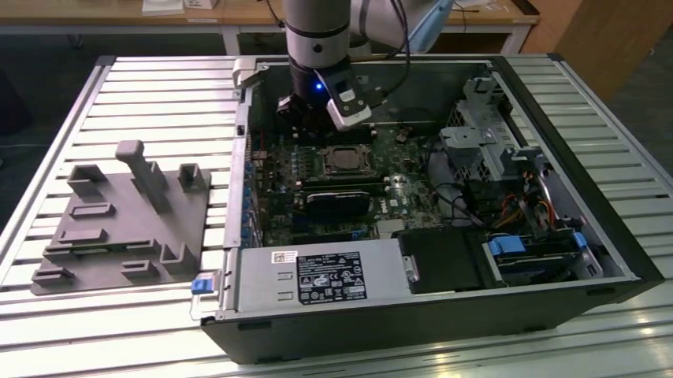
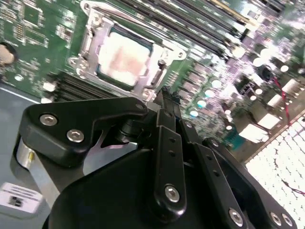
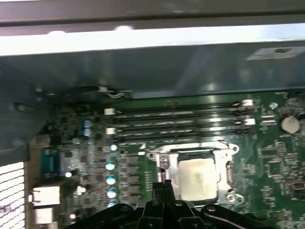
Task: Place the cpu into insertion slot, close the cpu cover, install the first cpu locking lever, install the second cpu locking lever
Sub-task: 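Install the first cpu locking lever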
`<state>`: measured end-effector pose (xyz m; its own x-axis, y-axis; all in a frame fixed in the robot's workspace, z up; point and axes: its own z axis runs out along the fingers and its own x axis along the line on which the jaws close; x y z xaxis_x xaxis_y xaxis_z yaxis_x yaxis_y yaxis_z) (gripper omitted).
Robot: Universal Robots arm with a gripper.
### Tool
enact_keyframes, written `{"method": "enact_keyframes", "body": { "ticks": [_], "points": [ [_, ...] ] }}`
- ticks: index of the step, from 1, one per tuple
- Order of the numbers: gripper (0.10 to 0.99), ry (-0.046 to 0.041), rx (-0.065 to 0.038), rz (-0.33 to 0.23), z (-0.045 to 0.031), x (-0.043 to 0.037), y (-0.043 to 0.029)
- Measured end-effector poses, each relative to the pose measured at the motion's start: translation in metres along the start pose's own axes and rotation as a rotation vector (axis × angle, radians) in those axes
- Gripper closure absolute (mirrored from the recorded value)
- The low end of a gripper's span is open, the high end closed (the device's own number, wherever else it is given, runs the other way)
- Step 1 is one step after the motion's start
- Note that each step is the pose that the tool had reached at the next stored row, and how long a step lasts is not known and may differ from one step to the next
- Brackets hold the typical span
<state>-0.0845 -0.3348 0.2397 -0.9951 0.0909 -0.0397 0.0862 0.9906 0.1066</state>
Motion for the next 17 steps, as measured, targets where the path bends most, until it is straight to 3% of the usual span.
{"method": "enact_keyframes", "body": {
  "ticks": [5,13,17],
  "points": [
    [0.98,-0.0016,0.0,0.0,-0.001,0.0042,-0.0003],
    [0.98,-0.0019,0.0,0.0,-0.014,0.0038,0.0011],
    [0.98,-0.0035,0.0,0.0,-0.015,0.0055,0.001]
  ]
}}
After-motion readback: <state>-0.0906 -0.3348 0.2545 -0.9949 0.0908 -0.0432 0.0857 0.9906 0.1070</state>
